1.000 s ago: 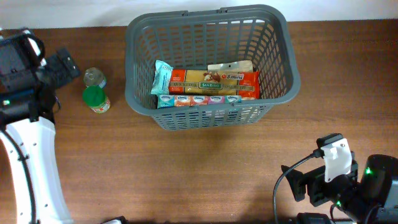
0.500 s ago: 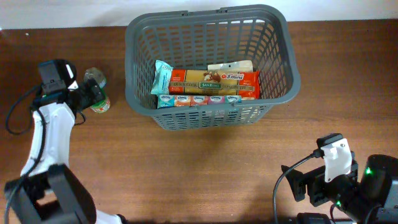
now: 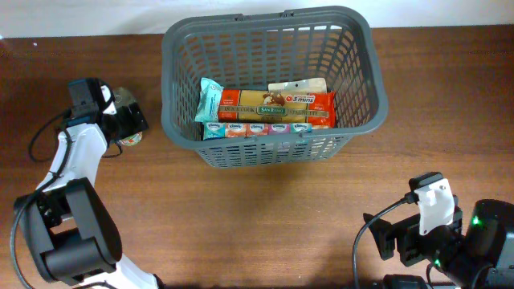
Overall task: Pack container
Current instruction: 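Move the left gripper to the green-lidded jar and grasp it, then lift the jar and lower it into the basket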
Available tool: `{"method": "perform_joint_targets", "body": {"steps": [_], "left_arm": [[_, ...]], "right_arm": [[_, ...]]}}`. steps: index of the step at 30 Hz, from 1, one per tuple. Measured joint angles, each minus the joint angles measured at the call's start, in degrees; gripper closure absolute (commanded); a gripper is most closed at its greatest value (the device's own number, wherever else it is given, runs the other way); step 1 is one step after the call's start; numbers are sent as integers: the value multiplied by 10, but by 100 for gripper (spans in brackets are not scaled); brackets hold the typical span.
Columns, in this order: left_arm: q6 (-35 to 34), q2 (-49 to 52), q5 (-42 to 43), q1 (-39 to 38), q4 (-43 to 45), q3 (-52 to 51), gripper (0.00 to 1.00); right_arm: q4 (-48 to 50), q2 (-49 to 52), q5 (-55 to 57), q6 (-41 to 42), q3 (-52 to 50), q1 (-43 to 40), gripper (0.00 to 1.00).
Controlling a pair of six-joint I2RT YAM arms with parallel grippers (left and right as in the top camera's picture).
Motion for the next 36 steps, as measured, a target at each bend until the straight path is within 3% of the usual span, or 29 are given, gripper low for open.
{"method": "perform_joint_targets", "body": {"steps": [26, 30, 36], "left_arm": [[6, 42, 5, -16, 61, 0, 0], [7, 53, 4, -16, 60, 0, 10], [9, 68, 5, -15, 58, 0, 35]], "right_arm": [[0, 0, 0, 0, 0, 0, 1], [0, 0, 0, 0, 0, 0, 1], [0, 0, 0, 0, 0, 0, 1]]}}
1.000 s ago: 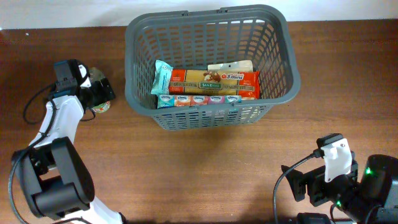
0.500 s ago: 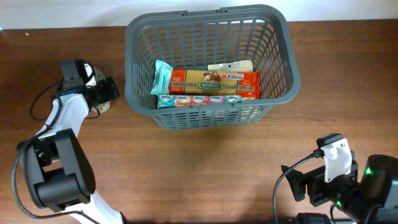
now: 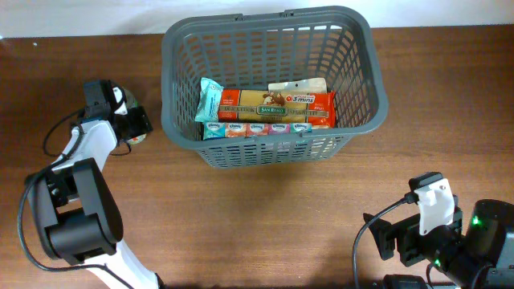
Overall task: Pack container
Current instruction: 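Lift the jar and lower it into the basket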
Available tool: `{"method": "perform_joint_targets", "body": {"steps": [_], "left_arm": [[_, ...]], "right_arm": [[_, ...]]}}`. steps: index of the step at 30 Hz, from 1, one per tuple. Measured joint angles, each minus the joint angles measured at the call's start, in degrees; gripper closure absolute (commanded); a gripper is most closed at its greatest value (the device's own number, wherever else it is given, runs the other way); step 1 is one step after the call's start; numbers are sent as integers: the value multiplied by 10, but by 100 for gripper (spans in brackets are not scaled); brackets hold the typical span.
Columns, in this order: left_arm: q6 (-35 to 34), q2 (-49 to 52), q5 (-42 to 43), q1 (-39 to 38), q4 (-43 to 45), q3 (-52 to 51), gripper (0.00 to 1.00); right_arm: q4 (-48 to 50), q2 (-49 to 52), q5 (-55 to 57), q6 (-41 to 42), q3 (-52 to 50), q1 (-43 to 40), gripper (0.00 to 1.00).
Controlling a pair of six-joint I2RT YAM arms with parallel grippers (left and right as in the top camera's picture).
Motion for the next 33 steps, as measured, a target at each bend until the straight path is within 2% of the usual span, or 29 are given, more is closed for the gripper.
{"method": "perform_joint_targets", "body": {"steps": [13, 20, 28, 33], "left_arm": [[4, 1, 0, 0, -2, 0, 47], [3, 1, 0, 0, -24, 7, 60], [1, -9, 0, 0, -76, 22, 66], [1, -50, 0, 0, -98, 32, 67]], "right_arm": [[0, 0, 0, 0, 0, 0, 1], [0, 0, 0, 0, 0, 0, 1], [0, 0, 0, 0, 0, 0, 1], [0, 0, 0, 0, 0, 0, 1]]}}
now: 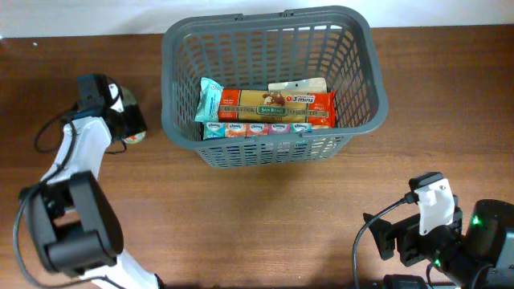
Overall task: Pack container
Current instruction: 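Lift the jar and lower it into the basket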
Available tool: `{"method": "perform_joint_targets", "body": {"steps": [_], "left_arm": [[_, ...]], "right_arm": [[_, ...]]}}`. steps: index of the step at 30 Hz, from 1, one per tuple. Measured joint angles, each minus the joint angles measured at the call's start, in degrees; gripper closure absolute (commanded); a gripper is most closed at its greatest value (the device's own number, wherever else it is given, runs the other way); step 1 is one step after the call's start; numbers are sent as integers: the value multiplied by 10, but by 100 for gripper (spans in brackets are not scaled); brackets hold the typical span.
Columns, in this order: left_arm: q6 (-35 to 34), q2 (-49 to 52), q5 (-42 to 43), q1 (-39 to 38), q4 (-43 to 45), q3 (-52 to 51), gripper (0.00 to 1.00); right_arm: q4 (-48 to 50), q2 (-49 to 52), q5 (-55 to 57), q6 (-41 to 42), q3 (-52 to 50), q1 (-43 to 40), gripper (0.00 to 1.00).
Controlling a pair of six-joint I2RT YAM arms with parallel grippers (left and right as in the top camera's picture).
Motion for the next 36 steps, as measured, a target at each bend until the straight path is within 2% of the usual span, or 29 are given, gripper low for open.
{"method": "perform_joint_targets", "body": {"steps": [4, 14, 19, 29, 36], "left_arm": [[0, -61, 0, 0, -13, 5, 72], [-2, -242, -14, -3, -28, 26, 72], [8, -296, -16, -39, -30, 65, 73], [80, -311, -15, -193, -5, 106, 76], [99, -290, -12, -252, 38, 108, 76]], "right_arm": [[0, 0, 0, 1, 0, 0, 1], [0, 0, 0, 1, 0, 0, 1], [0, 0, 0, 1, 0, 0, 1], [0, 0, 0, 1, 0, 0, 1], [0, 0, 0, 1, 0, 0, 1]]}}
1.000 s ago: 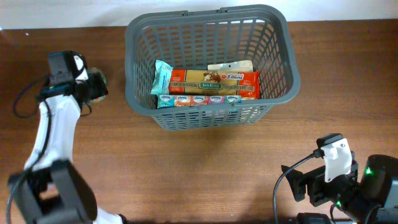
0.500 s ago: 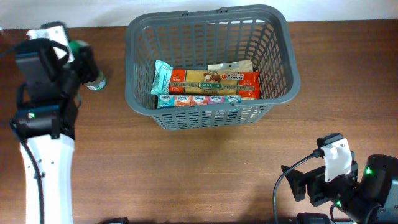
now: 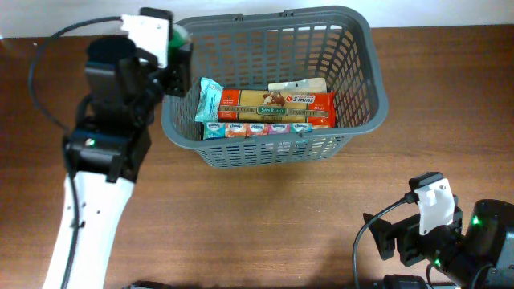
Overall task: Pack container
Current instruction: 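Lift the jar and lower it into the basket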
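The grey plastic basket (image 3: 353,72) stands at the back middle of the table. It holds a teal packet (image 3: 209,96), an orange pasta box (image 3: 273,108), a pale packet behind the box and a row of small packs (image 3: 257,128). My left gripper (image 3: 175,58) is raised high, just outside the basket's left rim. It is shut on a small item that shows only as a green edge (image 3: 180,34) between the fingers. My right gripper (image 3: 385,239) rests low at the front right, its fingers too dark to read.
The left arm's white link (image 3: 84,225) runs from the front left edge up to the basket. A black cable (image 3: 48,48) loops at the back left. Bare wooden tabletop (image 3: 265,217) lies in front of the basket.
My left gripper was low on the table, around the small can left of the basket. Now it is lifted high against the basket's left rim, with a green-edged item in it. The right arm is unchanged.
At all three earlier moments my left gripper was at table level by a small can left of the basket, shifting slightly around it. Now the arm is raised, with the gripper at the basket's left rim. The basket's contents and the right arm have stayed the same.
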Available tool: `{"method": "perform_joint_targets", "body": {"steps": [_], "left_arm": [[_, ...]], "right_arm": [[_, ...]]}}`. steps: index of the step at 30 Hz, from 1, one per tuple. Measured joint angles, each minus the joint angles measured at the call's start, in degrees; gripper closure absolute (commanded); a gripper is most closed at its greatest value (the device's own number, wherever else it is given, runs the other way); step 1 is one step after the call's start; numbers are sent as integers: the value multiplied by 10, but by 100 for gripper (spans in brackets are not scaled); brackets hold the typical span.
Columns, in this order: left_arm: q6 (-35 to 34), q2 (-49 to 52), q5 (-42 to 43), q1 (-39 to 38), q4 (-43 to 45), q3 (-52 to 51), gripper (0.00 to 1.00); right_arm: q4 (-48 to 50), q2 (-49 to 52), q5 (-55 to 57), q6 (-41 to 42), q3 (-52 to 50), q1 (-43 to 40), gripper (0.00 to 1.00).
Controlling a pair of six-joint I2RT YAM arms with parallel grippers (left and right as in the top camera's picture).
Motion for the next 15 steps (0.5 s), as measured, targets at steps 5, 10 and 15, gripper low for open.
{"method": "perform_joint_targets", "body": {"steps": [5, 10, 15], "left_arm": [[1, 54, 5, -37, 8, 0, 76], [2, 119, 8, -58, 26, 0, 74], [2, 163, 8, -63, 27, 0, 64]], "right_arm": [[0, 0, 0, 0, 0, 0, 1], [0, 0, 0, 0, 0, 0, 1], [0, 0, 0, 0, 0, 0, 1]]}}
